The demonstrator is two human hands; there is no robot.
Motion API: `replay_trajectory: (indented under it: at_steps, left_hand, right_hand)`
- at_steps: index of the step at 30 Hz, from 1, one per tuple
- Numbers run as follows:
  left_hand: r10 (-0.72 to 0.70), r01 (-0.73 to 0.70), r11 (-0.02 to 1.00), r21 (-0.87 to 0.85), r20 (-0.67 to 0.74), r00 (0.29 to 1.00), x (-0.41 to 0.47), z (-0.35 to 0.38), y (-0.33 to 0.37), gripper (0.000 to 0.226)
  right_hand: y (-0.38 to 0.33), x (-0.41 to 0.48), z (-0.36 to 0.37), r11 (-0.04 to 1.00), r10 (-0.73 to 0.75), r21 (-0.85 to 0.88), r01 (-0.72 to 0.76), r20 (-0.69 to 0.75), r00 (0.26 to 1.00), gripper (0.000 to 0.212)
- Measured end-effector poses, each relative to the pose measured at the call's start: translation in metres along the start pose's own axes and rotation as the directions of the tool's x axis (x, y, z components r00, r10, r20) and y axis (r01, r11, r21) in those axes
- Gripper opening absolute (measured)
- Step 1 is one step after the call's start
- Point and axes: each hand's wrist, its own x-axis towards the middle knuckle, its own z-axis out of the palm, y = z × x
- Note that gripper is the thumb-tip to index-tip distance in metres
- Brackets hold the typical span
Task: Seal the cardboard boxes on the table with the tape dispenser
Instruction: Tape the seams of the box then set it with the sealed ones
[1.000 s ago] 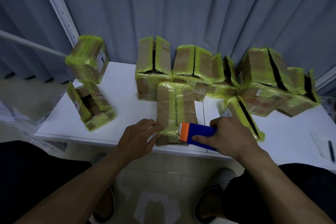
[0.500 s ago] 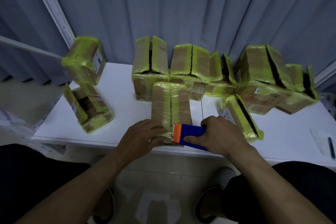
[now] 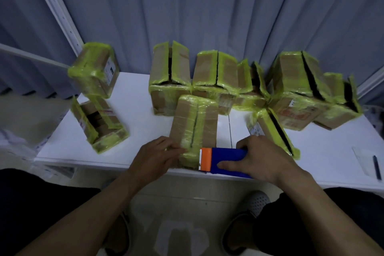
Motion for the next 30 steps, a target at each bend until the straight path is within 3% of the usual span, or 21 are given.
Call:
replay_trajectory:
  at_steps: [7, 12, 16, 21, 30]
  left_hand:
    - [0.047, -0.048, 0.995, 0.087, 0.010, 0.999, -0.006, -0.005, -0.002, 0.046]
    - [-0.019, 0.018, 1.000, -0.015, -0.032, 0.999, -0.006, -0.008, 0.006, 0.029]
    - [-0.027, 0.025, 0.999, 0.027, 0.076, 0.997, 0.002, 0.006, 0.009, 0.038]
    - [-0.054, 0.050, 0.998, 0.047, 0.080, 0.995, 0.005, 0.013, 0.004, 0.031]
    - [-0.081, 0.082, 0.997, -0.004, 0.079, 0.994, 0.003, -0.003, 0.000, 0.026]
  right_hand:
    - [-0.018, 0.003, 0.014, 0.994, 0.019, -0.110, -0.025, -0.058, 0.998, 0.064]
    - [-0.025, 0.009, 0.017, 0.993, 0.018, -0.116, -0.022, -0.030, 0.999, 0.061]
    - [-0.024, 0.008, 0.016, 0.995, 0.026, -0.100, -0.028, -0.024, 0.999, 0.060]
    - [-0.022, 0.007, 0.019, 0.994, 0.020, -0.108, -0.024, -0.036, 0.999, 0.061]
    - [0.007, -0.002, 0.008, 0.996, 0.039, 0.084, -0.036, -0.033, 0.999, 0.071]
